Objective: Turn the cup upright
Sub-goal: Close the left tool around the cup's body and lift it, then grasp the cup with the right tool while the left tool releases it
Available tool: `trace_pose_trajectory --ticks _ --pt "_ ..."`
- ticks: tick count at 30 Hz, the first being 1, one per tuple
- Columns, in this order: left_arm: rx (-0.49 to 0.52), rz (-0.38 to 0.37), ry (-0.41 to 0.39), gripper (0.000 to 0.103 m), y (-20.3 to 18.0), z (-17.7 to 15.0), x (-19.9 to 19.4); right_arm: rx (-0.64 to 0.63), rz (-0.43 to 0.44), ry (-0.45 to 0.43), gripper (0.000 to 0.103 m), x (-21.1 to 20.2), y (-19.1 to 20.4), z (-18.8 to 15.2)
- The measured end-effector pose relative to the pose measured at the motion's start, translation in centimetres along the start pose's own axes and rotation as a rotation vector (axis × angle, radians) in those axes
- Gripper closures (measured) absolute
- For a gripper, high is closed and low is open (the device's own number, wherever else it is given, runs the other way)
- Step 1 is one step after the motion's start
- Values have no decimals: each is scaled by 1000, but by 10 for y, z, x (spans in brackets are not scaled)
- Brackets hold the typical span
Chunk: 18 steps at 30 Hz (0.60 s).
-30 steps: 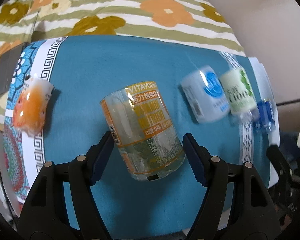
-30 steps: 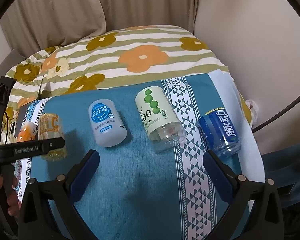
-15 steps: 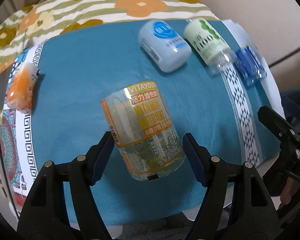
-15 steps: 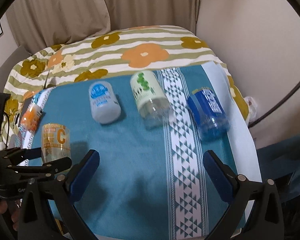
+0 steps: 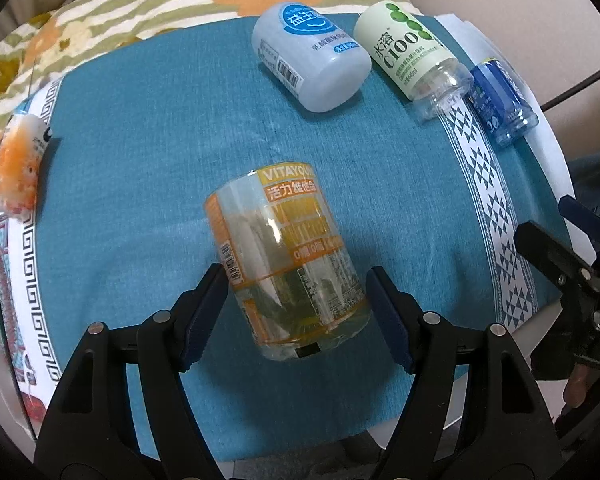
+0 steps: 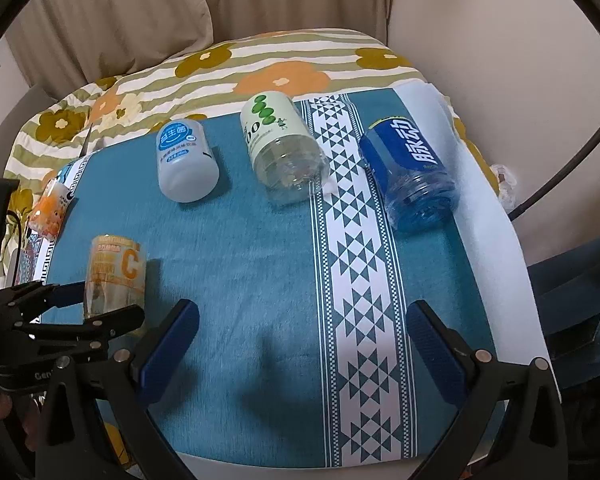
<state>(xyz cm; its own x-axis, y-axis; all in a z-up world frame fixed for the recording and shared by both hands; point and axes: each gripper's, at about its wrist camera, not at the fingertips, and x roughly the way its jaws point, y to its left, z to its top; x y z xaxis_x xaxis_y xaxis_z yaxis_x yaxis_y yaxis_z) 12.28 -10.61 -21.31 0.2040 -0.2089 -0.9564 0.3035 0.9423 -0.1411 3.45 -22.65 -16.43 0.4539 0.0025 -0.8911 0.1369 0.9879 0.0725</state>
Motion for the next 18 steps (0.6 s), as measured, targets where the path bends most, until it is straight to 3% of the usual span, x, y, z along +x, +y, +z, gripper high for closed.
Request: trace_pose_trajectory --ticks 2,4,5,12,18 --pt "-3 -1 0 23 1 0 1 -2 4 -1 0 0 0 0" --pt "-5 10 2 10 1 0 2 -6 5 -3 0 0 0 0" --pt "-3 17 -1 9 1 -1 2 -9 5 -2 0 0 0 0" --pt "-7 47 -21 8 3 -3 -6 -26 9 -14 0 -4 2 3" --pt "-60 60 -77 8 9 -9 -36 -70 28 -40 0 -20 4 13"
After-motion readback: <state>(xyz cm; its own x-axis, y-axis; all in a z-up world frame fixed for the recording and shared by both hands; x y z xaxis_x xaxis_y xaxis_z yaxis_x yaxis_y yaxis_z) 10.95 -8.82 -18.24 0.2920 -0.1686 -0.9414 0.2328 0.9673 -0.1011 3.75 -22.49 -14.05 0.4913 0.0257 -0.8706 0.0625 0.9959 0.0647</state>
